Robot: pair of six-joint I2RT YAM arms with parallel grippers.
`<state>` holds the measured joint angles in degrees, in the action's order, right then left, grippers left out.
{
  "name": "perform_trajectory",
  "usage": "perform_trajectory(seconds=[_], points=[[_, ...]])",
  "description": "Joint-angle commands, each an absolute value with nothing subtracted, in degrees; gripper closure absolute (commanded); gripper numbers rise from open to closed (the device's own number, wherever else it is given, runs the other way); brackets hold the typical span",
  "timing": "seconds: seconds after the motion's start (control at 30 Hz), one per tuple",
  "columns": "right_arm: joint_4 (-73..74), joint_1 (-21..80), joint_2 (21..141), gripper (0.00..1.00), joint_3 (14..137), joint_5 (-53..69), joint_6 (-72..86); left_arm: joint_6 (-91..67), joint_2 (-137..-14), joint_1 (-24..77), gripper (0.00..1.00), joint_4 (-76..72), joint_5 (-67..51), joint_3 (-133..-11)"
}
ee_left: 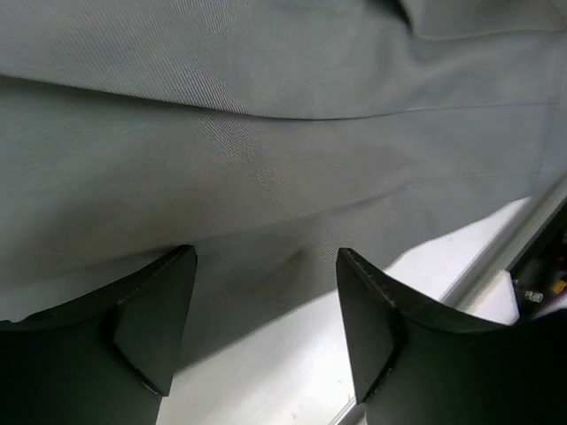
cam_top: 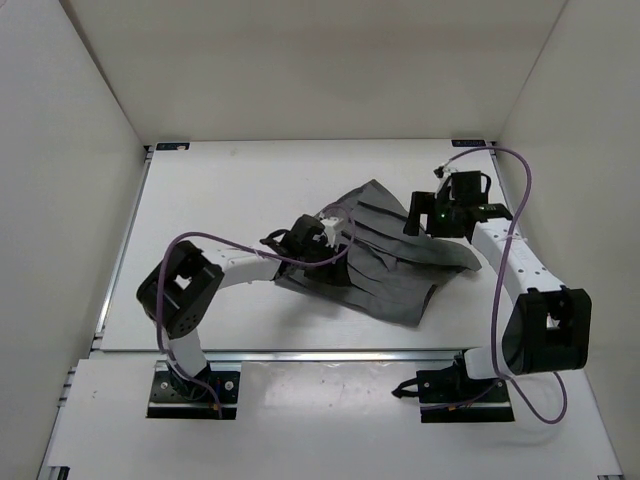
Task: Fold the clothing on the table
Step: Move the skirt to the center of the board
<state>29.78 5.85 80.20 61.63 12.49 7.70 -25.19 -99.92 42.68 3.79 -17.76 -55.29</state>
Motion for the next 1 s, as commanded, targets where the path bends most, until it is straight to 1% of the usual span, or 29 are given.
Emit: perform_trajectory(seconds=[0.0, 0.03, 0.07, 0.1, 0.17, 0.33, 0.43, 0.5, 0.7, 0.73, 0.83, 0.93, 0.97], points=[[27.5, 4.1, 76.1, 0.17, 60.9, 14.3, 8.0, -25.2, -101.2, 43.7, 0.27, 1.7, -16.1, -57.9], [27.6, 3.6, 75.9, 0.17, 60.7, 14.3, 8.2, -25.1, -101.2, 43.7, 0.31, 2.3, -14.0, -57.9], [27.5, 3.8, 76.1, 0.17, 60.8, 14.1, 8.1, -25.1, -102.1, 43.4, 0.39, 3.1, -11.7, -57.9], [27.9, 3.4, 76.1, 0.17, 60.9, 14.5, 7.7, -25.0, -102.3, 43.5, 0.44, 4.5, -10.7, -58.1], [28.1, 3.5, 76.8, 0.17, 61.0, 14.5, 7.2, -25.7, -103.4, 43.1, 0.46, 6.8, -6.4, -58.4], [28.2, 3.6, 78.9, 0.17, 62.8, 14.4, 6.5, -27.3, -105.2, 41.9, 0.49, 14.0, 2.6, -60.3], [28.2, 3.4, 79.2, 0.16, 63.4, 14.4, 6.1, -28.6, -107.7, 39.8, 0.48, 20.1, 5.4, -62.5], [28.1, 3.5, 79.5, 0.16, 63.6, 14.3, 6.5, -29.6, -108.2, 36.8, 0.49, 24.0, 6.1, -62.5], [28.1, 5.2, 80.3, 0.15, 63.2, 14.7, 6.1, -29.6, -101.1, 24.8, 0.48, 23.6, 4.3, -54.9], [28.0, 5.7, 81.0, 0.14, 63.1, 14.5, 6.5, -29.0, -99.9, 23.7, 0.51, 22.2, 2.6, -54.4], [28.4, 6.8, 81.4, 0.15, 63.5, 15.5, 6.4, -28.2, -99.2, 20.6, 0.52, 26.7, 5.3, -57.5], [28.7, 8.2, 81.5, 0.13, 63.9, 15.3, 6.2, -27.3, -98.4, 20.2, 0.52, 29.6, 6.2, -62.0], [28.7, 8.4, 81.5, 0.14, 63.5, 15.4, 6.5, -27.4, -97.7, 20.4, 0.51, 30.1, 6.4, -63.1]])
